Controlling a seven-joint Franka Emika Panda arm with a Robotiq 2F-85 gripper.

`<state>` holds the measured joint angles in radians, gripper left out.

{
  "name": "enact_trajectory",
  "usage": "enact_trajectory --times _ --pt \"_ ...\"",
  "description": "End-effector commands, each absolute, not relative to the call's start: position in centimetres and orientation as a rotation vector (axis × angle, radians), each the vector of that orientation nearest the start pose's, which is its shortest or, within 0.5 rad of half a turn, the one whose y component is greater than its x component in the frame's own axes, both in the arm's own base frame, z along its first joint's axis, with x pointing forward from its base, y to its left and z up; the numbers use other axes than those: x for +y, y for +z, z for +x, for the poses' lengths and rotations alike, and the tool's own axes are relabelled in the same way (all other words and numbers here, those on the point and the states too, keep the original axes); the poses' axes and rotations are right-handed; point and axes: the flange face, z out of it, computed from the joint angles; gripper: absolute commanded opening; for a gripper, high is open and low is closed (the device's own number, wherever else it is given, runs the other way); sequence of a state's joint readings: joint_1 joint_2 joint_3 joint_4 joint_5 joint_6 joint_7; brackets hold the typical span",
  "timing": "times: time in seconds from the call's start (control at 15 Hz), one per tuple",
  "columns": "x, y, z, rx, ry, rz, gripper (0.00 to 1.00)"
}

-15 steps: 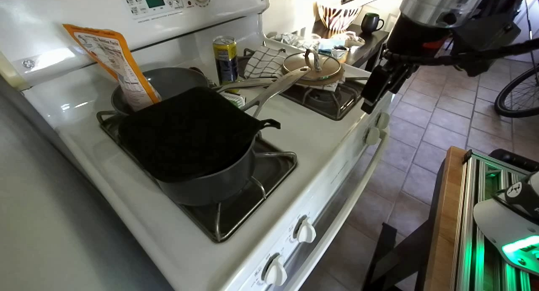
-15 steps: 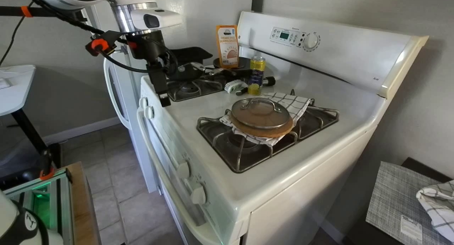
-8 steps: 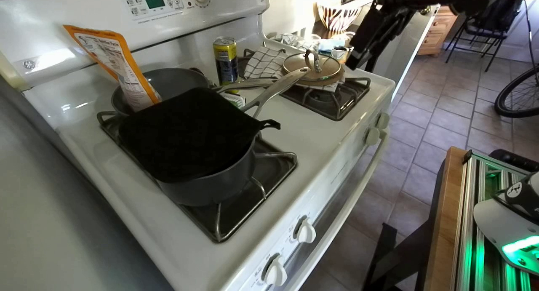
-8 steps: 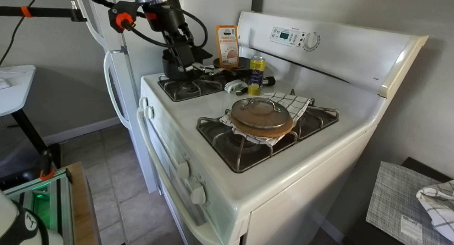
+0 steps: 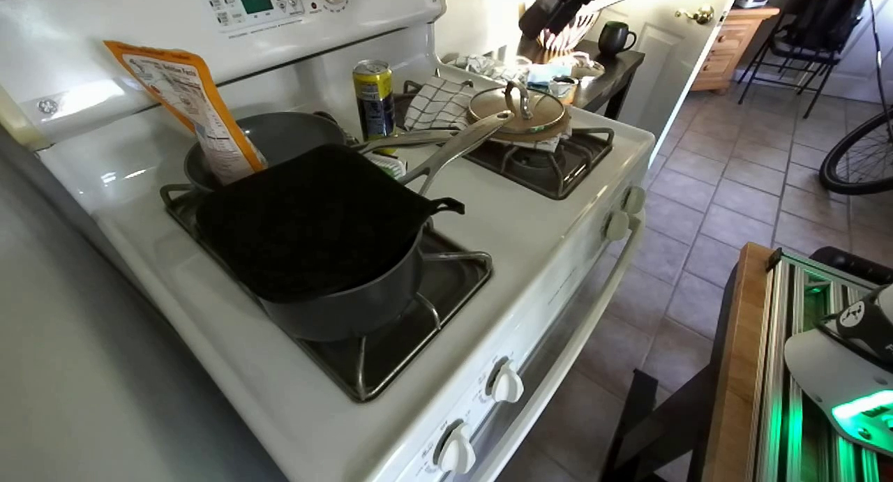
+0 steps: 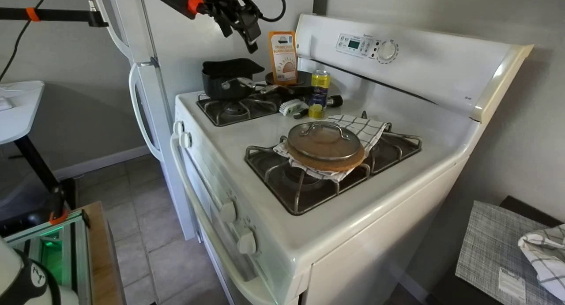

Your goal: Put the black mat on the bottom-right stove plate

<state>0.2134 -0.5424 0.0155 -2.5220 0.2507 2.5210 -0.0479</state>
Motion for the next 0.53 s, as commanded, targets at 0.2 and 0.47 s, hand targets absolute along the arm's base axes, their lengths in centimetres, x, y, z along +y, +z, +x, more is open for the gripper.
enact_trajectory --times 0.2,0.47 --pt "12.1 53.0 42.1 -0.257 -0.732 -2.722 1.0" --pt "12.4 52.1 43.7 -0.231 -0.824 -2.646 1.0"
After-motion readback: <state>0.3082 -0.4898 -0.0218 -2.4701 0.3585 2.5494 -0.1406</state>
